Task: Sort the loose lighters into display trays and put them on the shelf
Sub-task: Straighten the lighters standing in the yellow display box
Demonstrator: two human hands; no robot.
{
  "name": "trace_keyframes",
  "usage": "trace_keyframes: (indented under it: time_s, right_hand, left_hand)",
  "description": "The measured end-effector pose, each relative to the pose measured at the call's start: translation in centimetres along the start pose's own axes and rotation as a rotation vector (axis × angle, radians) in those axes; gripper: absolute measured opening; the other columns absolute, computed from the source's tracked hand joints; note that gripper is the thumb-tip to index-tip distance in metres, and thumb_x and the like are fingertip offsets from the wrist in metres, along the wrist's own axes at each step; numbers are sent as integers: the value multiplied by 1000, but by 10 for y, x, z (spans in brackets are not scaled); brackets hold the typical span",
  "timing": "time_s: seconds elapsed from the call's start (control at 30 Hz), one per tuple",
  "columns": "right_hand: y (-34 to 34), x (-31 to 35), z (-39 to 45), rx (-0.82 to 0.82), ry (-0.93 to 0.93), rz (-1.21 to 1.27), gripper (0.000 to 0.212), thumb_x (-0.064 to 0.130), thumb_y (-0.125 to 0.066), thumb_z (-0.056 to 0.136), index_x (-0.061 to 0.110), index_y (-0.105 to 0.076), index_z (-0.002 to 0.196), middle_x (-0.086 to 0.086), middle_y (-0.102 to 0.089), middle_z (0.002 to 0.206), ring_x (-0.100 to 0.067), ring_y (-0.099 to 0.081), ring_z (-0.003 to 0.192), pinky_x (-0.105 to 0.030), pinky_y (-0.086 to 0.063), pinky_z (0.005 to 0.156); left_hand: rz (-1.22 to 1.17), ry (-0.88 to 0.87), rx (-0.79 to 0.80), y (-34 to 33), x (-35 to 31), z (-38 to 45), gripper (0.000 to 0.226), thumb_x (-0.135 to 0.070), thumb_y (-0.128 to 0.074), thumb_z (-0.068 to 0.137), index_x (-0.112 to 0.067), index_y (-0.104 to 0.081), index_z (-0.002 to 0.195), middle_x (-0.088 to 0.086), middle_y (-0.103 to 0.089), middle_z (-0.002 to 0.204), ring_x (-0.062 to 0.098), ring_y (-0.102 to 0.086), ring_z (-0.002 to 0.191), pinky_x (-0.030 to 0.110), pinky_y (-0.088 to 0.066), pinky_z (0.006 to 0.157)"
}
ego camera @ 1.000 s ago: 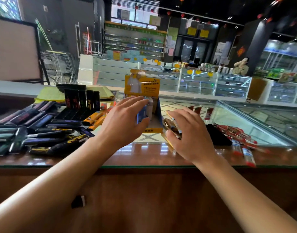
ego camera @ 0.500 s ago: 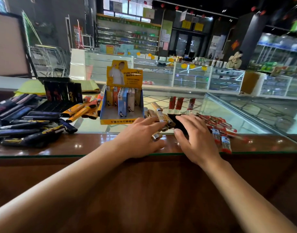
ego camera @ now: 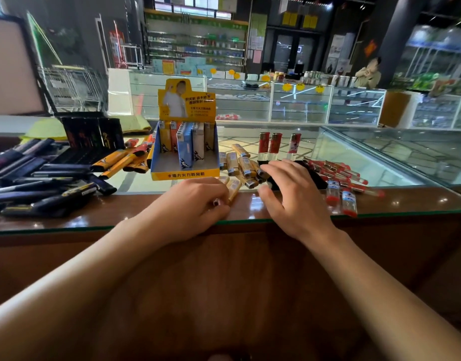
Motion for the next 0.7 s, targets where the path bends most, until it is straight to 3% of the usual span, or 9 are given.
trace_keyframes:
  time_s: [0.07,0.13,0.2,0.27,0.43,0.53,0.6,0.7]
  right_hand:
    - [-1,2,0,0,3,-2,64,52,-27,92,17,-51,140,0,-49,144,-15,-32,138,-31,-24,113]
    - [-1,5,0,-8,15,-11,63,51,-28,93,16,-51,140,-1,-50,143,-16,-32,138,-30,-24,113]
    - [-1,8,-1,-12,27,-21,62,51,-30,93,16,-52,139,-2,-51,142,-17,-33,137,-31,-25,113]
    - [-2,9,-1,-8,29,-17,62,51,-31,93,15,-52,139,-2,-51,142,-18,-33,138,-32,-25,113]
    - [-3,19,-1,25,44,0,56,46,-36,94,17,-52,139,0,-50,144,-17,-31,139,-31,-23,114]
    - [-6,30,0,21,77,-3,54,45,-36,95,16,-54,137,-1,-52,141,-18,-33,138,-29,-23,112]
    - [-10,38,0,34,98,-10,60,49,-31,93,16,-55,137,-1,-53,141,-20,-34,137,-32,-25,113]
    - [-13,46,2,25,115,16,61,49,-31,92,15,-55,136,-2,-54,140,-21,-36,136,-31,-24,113]
  left_hand:
    - [-17,38,-89,9,2,-1,12,-35,-64,91,-24,-65,92,-13,-62,96,5,-56,84,22,-39,70]
    - [-29,103,-170,15,5,2,17,-42,-64,90,-26,-64,97,-11,-63,99,7,-57,84,24,-41,66]
    - [6,167,-173,13,6,10,30,-50,-61,91,-35,-65,117,-8,-63,118,13,-59,103,25,-44,77]
    - [89,181,-123,7,4,16,35,-51,-57,93,-38,-64,125,-9,-62,129,14,-56,113,26,-43,84]
    - [80,133,24,9,10,5,27,-28,-55,98,-34,-67,121,-11,-64,125,11,-57,114,25,-45,92]
    - [45,143,40,15,20,-4,31,-21,-56,96,-35,-63,122,-8,-64,127,14,-58,113,23,-42,86]
    - [16,182,8,16,24,-8,39,-19,-56,95,-33,-57,131,-5,-60,134,18,-56,118,25,-41,86]
    - [111,235,149,1,27,-11,59,-45,-48,99,-30,-29,152,-3,-35,157,20,-35,142,36,-32,111]
Point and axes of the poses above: each hand's wrist, its own z-axis towards the middle knuckle, its own y-axis out of the back of the hand, x = y × z, the point moved 8 cm from there along z, towards the middle knuckle
